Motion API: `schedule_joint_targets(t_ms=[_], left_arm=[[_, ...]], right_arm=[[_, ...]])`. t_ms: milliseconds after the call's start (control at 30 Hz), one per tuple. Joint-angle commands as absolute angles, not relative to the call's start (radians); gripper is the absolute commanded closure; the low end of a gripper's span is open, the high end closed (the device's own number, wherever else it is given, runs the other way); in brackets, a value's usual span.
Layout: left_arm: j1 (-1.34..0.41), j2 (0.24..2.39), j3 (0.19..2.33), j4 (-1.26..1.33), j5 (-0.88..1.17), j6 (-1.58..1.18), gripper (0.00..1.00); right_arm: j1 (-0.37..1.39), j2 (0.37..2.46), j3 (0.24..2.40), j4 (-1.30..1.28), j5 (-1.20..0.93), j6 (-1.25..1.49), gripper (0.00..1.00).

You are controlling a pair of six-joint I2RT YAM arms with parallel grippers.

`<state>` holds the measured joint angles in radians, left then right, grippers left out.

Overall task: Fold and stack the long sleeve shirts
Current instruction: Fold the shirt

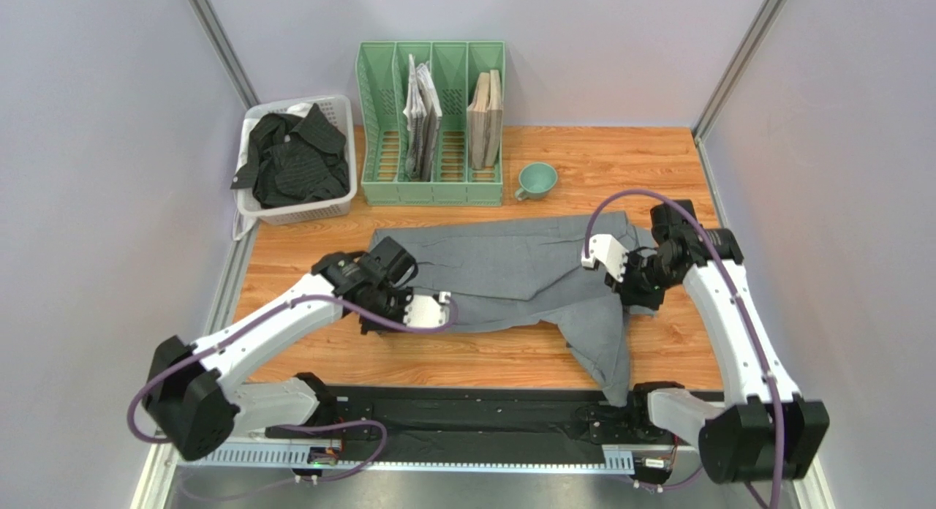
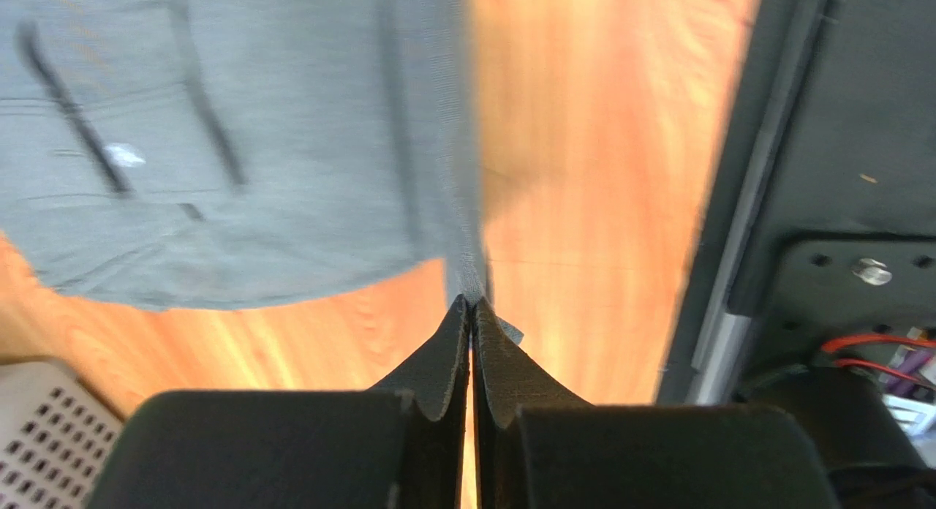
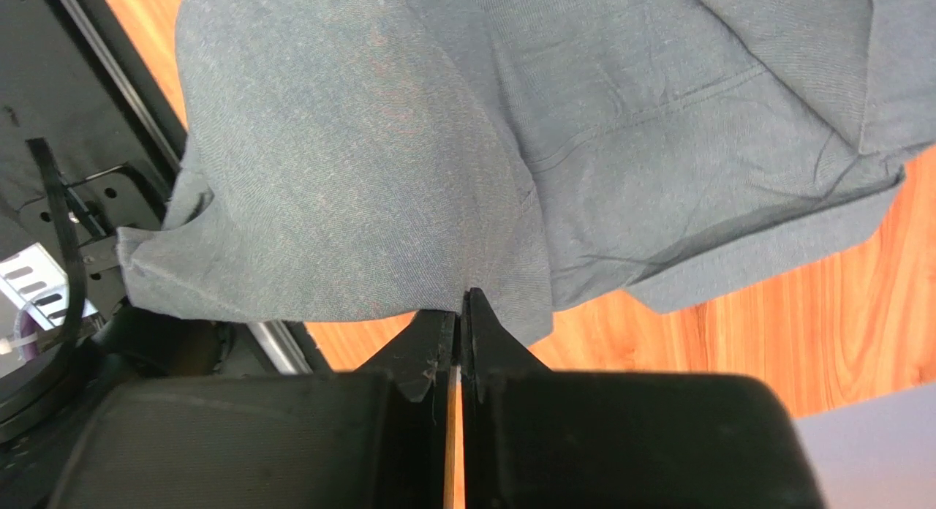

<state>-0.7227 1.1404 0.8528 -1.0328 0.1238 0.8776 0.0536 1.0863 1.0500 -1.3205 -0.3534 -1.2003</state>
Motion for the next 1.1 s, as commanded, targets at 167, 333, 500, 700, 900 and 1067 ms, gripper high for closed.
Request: schedule_joint_targets(t_ms=[167, 333, 500, 700, 900, 1067], left_arm=[[-0.588, 1.445, 1.064, -0.943, 0.146, 1.023, 1.00], [-0.519, 1.537, 1.112, -0.916, 0.133, 1.055, 1.00], [-0.488, 1.608, 1.175, -0.874, 0.129, 1.022, 1.00], [-0.476, 1.592, 1.148, -0.858, 0.118, 0.963, 0.93], [-0.472, 1.497, 1.120, -0.880, 0.159, 0.873, 0.58], [-0.472, 1.496, 1.123, -0.900, 0.213, 0.802, 0.52]], right_arm=[[0.057, 1.346, 1.158, -1.184, -0.328, -1.187, 1.00], [0.055, 1.428, 1.164, -1.149, -0.301, -1.183, 1.00], [0.054, 1.480, 1.193, -1.083, -0.299, -1.123, 1.00], [0.009, 1.436, 1.215, -1.112, -0.327, -1.069, 0.55], [-0.175, 1.419, 1.195, -1.267, -0.367, -1.117, 0.39], [-0.230, 1.537, 1.245, -1.273, -0.434, -0.988, 0.39]])
